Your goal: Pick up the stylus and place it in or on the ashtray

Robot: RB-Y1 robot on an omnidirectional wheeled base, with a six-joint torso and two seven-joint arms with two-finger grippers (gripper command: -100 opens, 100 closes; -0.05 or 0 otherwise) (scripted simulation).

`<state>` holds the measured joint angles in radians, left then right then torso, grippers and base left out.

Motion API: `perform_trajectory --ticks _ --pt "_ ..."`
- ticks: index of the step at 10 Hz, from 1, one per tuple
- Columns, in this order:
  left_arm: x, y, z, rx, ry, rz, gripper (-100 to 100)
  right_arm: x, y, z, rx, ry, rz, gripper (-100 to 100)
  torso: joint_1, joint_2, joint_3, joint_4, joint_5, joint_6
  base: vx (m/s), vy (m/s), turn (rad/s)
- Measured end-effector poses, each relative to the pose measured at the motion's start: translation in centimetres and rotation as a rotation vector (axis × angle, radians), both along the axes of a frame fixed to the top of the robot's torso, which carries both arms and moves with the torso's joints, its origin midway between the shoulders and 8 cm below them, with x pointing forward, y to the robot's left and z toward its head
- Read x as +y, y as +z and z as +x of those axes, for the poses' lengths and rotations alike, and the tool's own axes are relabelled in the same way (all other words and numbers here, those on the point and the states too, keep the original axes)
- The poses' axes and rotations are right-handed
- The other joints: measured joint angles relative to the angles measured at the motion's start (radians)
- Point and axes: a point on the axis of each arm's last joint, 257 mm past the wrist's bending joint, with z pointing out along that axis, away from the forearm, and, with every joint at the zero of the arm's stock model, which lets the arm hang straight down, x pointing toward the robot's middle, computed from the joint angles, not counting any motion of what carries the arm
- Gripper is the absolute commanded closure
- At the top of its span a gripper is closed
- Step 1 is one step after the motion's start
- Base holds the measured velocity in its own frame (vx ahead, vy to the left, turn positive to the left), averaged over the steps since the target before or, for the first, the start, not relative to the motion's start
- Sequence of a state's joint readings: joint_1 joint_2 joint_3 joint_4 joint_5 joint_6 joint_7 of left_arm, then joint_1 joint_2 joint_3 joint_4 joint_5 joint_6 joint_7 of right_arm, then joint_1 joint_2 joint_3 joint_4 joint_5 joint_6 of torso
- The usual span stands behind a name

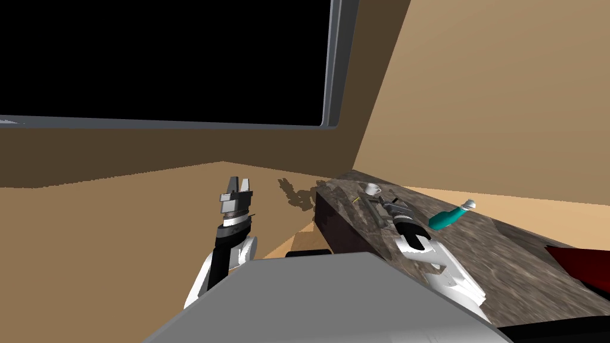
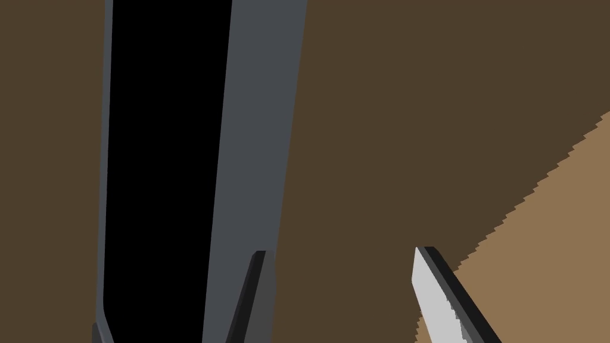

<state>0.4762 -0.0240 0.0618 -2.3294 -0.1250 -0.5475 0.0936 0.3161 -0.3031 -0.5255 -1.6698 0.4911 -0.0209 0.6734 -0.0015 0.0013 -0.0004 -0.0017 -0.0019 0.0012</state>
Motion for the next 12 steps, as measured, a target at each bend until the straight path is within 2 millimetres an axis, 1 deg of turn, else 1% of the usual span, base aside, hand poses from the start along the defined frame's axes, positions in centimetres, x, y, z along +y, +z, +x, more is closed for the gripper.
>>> perform_trajectory --ticks 3,8,9,12 --pt "0.0 0.0 0.0 0.0 0.0 0.0 0 -1.6 1.8 -0.2 0.0 -0.026 -0.001 -100 0.0 0.002 0.001 0.0 0.0 0.0 -0.045 0.015 0.075" --pt "0.0 0.0 0.0 0.0 0.0 0.0 0 -3.1 4.9 -0.4 -0.002 -0.059 -0.002 -100 0.0 0.001 0.001 0.0 0.0 0.0 -0.035 0.011 0.056" --pt "0.0 0.0 0.0 0.0 0.0 0.0 0 -3.2 4.9 -0.4 -0.002 -0.061 -0.001 0 0.0 0.0 0.0 0.0 0.0 0.001 0.0 0.0 0.0" --pt "0.0 0.0 0.0 0.0 0.0 0.0 0 -3.2 4.9 -0.4 -0.002 -0.061 -0.001 0 -0.001 -0.001 -0.001 0.0 0.0 0.0 0.0 0.0 0.0"
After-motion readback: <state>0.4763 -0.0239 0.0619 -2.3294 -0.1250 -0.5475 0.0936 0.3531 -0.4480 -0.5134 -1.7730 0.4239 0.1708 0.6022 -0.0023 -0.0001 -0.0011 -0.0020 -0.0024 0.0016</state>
